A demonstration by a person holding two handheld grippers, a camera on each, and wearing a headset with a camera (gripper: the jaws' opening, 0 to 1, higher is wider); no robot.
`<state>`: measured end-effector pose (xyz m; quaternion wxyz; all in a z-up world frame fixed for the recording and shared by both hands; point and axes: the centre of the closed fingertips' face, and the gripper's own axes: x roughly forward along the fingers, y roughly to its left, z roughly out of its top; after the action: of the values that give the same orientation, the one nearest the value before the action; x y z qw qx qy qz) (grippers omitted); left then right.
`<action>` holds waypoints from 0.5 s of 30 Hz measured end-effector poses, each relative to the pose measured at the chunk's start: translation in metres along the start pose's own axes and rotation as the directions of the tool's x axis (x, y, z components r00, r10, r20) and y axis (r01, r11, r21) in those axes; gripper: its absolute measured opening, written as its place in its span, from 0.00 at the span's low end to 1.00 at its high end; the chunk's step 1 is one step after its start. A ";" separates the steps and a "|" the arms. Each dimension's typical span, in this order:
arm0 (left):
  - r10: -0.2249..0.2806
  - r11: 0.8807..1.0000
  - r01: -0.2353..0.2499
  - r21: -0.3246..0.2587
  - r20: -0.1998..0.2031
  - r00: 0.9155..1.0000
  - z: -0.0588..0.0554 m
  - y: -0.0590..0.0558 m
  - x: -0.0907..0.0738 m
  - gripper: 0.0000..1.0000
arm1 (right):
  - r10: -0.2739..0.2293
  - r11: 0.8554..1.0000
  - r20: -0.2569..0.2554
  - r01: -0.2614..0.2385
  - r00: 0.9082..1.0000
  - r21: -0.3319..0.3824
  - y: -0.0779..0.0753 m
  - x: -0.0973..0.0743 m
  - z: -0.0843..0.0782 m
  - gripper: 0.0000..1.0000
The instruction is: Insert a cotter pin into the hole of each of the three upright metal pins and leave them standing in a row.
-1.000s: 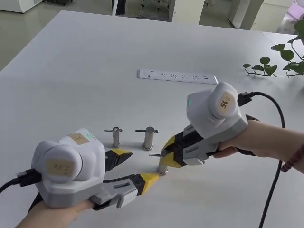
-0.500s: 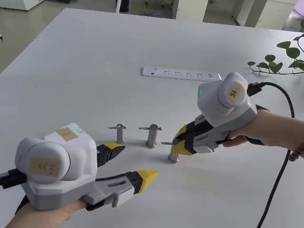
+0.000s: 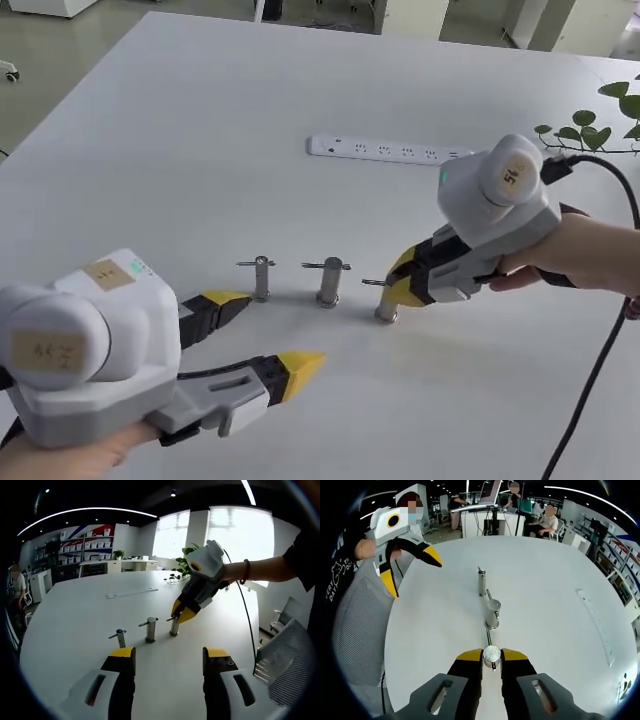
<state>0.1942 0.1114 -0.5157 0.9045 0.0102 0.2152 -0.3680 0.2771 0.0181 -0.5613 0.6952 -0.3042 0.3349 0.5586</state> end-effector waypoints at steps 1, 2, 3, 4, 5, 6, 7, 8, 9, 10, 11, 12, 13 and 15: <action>0.000 1.000 0.000 0.002 -0.003 1.000 0.000 0.001 -0.001 0.53 | -0.001 1.000 0.000 0.001 1.000 -0.001 -0.001 0.000 0.000 0.08; 0.001 1.000 -0.001 0.007 -0.002 1.000 0.000 0.001 -0.002 0.53 | -0.003 1.000 0.000 0.003 1.000 0.002 -0.002 0.000 0.000 0.08; 0.003 1.000 -0.003 0.010 -0.001 1.000 0.001 0.002 -0.003 0.53 | -0.004 1.000 -0.001 0.004 1.000 0.003 -0.003 0.000 -0.001 0.08; 0.003 1.000 -0.003 0.012 -0.003 1.000 0.000 0.002 -0.004 0.53 | -0.006 1.000 0.001 0.006 1.000 0.006 -0.005 0.000 -0.001 0.08; 0.005 1.000 -0.005 0.014 -0.005 1.000 0.000 0.002 -0.004 0.53 | -0.009 1.000 0.001 0.009 1.000 0.010 -0.007 0.000 -0.001 0.08; 0.007 1.000 -0.007 0.018 -0.007 1.000 -0.001 0.002 -0.005 0.53 | -0.012 1.000 0.004 0.012 1.000 0.015 -0.008 0.000 -0.001 0.08; 0.011 1.000 -0.010 0.022 -0.012 1.000 -0.002 0.003 -0.005 0.53 | -0.014 1.000 0.005 0.014 1.000 0.018 -0.009 0.000 -0.001 0.08; 0.012 1.000 -0.012 0.022 -0.014 1.000 -0.003 0.003 -0.005 0.53 | -0.016 1.000 0.006 0.016 1.000 0.020 -0.010 0.000 -0.001 0.08; 0.011 1.000 -0.011 0.019 -0.014 1.000 -0.003 0.003 -0.006 0.53 | -0.016 1.000 0.006 0.016 1.000 0.021 -0.011 0.000 -0.001 0.08; 0.011 1.000 -0.011 0.015 -0.010 1.000 -0.002 0.003 -0.006 0.53 | -0.015 1.000 0.007 0.015 1.000 0.021 -0.011 0.000 -0.001 0.08; 0.010 1.000 -0.010 0.007 -0.001 1.000 -0.001 0.003 -0.006 0.53 | -0.012 1.000 0.008 0.012 1.000 0.021 -0.012 0.001 0.000 0.08; 0.010 1.000 -0.010 0.006 0.000 1.000 -0.001 0.002 -0.006 0.53 | -0.008 1.000 0.008 0.008 1.000 0.019 -0.012 0.001 0.000 0.08; 0.011 1.000 -0.011 0.005 0.001 1.000 -0.001 0.003 -0.006 0.53 | -0.003 1.000 0.009 0.003 1.000 0.015 -0.011 0.001 0.000 0.08; 0.010 1.000 -0.010 0.005 0.005 1.000 0.000 0.003 -0.006 0.53 | 0.017 1.000 0.008 -0.017 1.000 -0.012 -0.011 0.002 0.001 0.08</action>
<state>0.1921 0.1174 -0.5139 0.9068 0.0126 0.2119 -0.3642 0.2880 0.0179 -0.5613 0.6902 -0.3031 0.3311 0.5676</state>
